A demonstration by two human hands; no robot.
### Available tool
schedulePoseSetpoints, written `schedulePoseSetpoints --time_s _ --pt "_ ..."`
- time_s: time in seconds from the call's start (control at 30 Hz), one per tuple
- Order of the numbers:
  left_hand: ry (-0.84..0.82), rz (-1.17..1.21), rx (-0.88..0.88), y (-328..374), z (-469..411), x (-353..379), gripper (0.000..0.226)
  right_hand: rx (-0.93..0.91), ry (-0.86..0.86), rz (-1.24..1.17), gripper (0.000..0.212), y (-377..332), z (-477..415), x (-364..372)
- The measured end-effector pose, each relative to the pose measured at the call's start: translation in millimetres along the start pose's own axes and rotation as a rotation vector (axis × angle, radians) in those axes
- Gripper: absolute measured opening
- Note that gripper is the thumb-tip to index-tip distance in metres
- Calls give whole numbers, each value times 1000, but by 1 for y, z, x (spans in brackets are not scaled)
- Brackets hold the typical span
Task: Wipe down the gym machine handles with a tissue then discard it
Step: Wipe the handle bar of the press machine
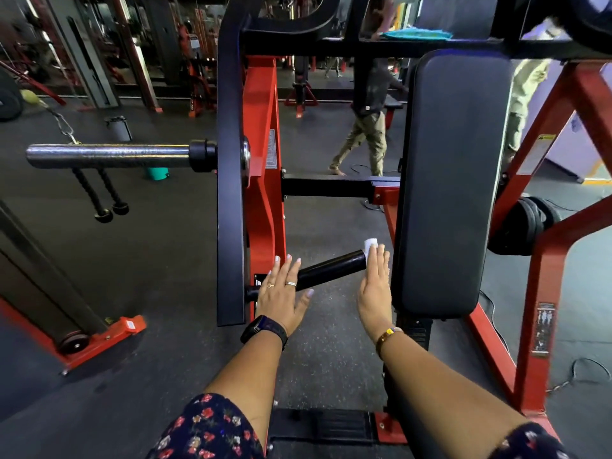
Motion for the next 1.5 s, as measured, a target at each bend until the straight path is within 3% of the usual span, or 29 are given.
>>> schedulePoseSetpoints --time_s 0.13,0.27,0.33,0.43,0.57,0.73,0.8,0.9,1.03,1.13,1.27,1.37,1.5 --pt "1 -1 9 -2 0 0 91 -257 -96 326 94 -7 20 29" --pt "-5 -24 11 -2 -2 -1 72 -445 -93 444 104 -28 37 58" --pt "-10 -42 2 -3 -2 -2 76 -687 -79 547 103 -48 51 74" --pt "-6 -85 -43 -8 1 -3 76 -830 -91 622 90 -54 58 74" --pt "8 -102 -89 -14 7 -5 89 -735 -64 705 83 -33 30 42" --pt "26 -81 -151 -17 9 -7 90 -451 138 711 64 -26 -15 -2" --pt "45 -68 -170 -17 9 -11 91 -342 84 732 52 -32 -28 -3" --pt "53 -62 -176 -17 10 -13 93 -270 -158 810 28 -49 -38 18" --pt "46 -70 -188 -18 10 -13 95 -400 -347 909 22 -91 -28 53" --pt "18 -97 -207 -20 8 -12 98 -530 -392 833 28 -113 -7 85" --pt "-25 -158 -220 -29 6 -5 109 -669 -378 724 51 -113 29 105" --pt "5 -138 -190 -24 7 -8 101 -844 -285 741 59 -94 43 89" --pt "63 -103 -162 -21 8 -12 86 -870 -202 851 64 -59 28 59"
Point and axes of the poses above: each hand's wrist, its own z-axis away from the middle knuckle, its own x-axis out of the palm, y = z × x, the point moved 8 cm from there along -z, towards the middle knuckle, and after that the axes turned 6 degrees about z, right-handed, at the moved point
